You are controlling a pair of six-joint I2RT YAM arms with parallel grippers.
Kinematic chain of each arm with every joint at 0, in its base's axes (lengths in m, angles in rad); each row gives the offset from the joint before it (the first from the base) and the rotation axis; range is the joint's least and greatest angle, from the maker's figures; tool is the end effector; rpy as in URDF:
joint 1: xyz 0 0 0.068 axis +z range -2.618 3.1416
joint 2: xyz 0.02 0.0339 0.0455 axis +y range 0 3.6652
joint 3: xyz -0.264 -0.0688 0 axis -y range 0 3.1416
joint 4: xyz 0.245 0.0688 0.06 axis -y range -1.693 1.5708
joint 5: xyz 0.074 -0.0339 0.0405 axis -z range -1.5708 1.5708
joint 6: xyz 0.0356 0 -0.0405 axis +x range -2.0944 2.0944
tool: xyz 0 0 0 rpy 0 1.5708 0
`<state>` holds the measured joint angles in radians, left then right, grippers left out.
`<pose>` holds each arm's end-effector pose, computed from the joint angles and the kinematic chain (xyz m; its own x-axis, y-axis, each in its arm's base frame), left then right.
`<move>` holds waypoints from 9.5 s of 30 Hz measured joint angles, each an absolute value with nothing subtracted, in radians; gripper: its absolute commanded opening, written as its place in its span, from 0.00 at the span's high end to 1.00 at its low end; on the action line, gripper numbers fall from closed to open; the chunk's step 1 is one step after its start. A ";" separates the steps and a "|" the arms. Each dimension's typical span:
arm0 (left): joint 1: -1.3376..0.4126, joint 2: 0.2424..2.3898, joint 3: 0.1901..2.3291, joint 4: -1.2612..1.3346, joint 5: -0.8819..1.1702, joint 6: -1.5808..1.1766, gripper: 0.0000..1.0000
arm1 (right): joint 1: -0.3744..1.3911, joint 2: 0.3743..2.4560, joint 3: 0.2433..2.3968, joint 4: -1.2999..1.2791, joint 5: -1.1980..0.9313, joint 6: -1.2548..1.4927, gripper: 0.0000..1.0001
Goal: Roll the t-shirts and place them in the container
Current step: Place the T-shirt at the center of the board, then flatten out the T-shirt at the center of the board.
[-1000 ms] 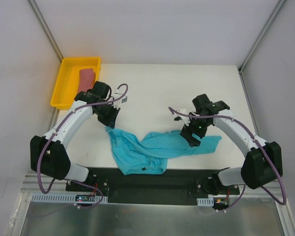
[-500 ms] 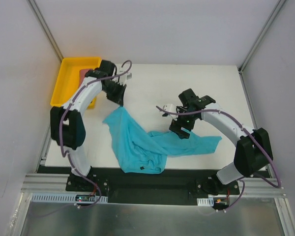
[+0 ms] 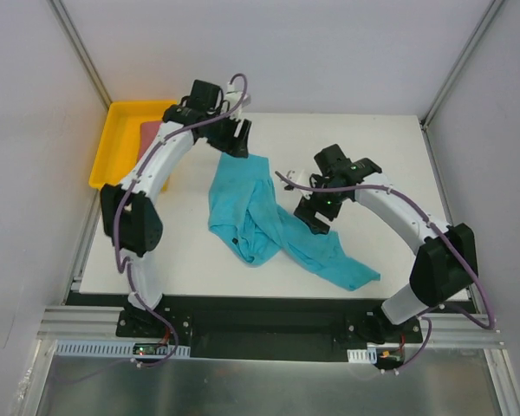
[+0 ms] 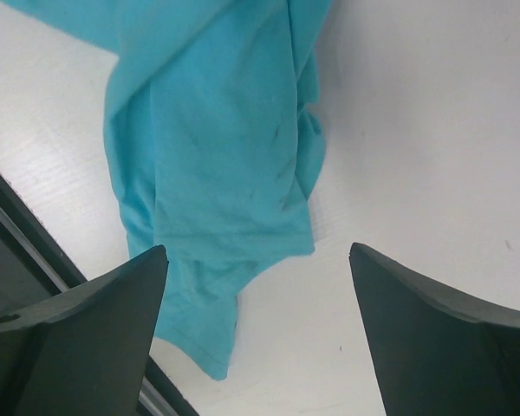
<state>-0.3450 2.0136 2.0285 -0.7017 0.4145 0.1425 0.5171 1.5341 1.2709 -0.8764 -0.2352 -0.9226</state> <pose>0.4277 -0.1689 0.3481 -0.5051 0.3196 -0.8017 0.6813 0.7179 -0.1430 0.2635 0.1594 0.2728 -0.0260 -0.9066 -0.4211 -0.9709 0.1233 -0.2054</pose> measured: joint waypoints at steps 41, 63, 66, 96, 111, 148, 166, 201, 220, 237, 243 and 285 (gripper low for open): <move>-0.116 1.380 1.300 -0.783 0.464 0.073 0.34 | -0.004 1.657 1.257 -0.787 -0.224 -0.430 0.14; -0.103 1.335 1.275 -0.784 0.443 0.112 0.33 | 0.611 1.806 1.374 -0.772 -0.254 -0.932 0.41; -0.096 1.321 1.262 -0.782 0.441 0.114 0.33 | 0.636 1.843 1.407 -0.787 -0.252 -0.943 0.37; -0.077 1.302 1.230 -0.783 0.441 0.114 0.32 | 0.639 2.112 1.702 -0.974 -0.242 -0.859 0.99; -0.077 1.311 1.360 -0.747 0.291 0.121 0.34 | 0.352 1.813 2.136 -0.789 -0.544 -0.157 0.99; -0.174 1.411 1.281 -0.761 0.309 0.197 0.22 | 0.562 1.651 1.253 -0.648 -0.326 -1.118 0.50; -0.078 1.342 1.197 -0.791 0.282 0.194 0.20 | 0.592 1.958 1.446 -0.692 -0.330 -1.301 0.54; -0.351 1.469 1.259 -0.785 0.387 0.223 0.36 | 0.437 1.699 1.659 -0.638 -0.199 -0.698 0.99; -0.563 2.028 1.589 -0.752 0.173 0.161 0.58 | 0.375 1.691 1.627 -0.635 -0.137 -0.556 0.99; -0.365 1.848 1.829 -0.989 0.525 0.380 1.00 | 0.187 1.531 1.752 -0.731 -0.207 -0.605 0.99; -0.367 1.702 2.155 -1.197 0.607 0.599 1.00 | 0.185 1.230 1.766 -0.746 -0.227 -0.602 0.99; -0.288 2.404 2.400 -1.149 0.398 0.367 0.54 | 0.062 2.077 1.948 -0.662 -0.187 -0.524 0.99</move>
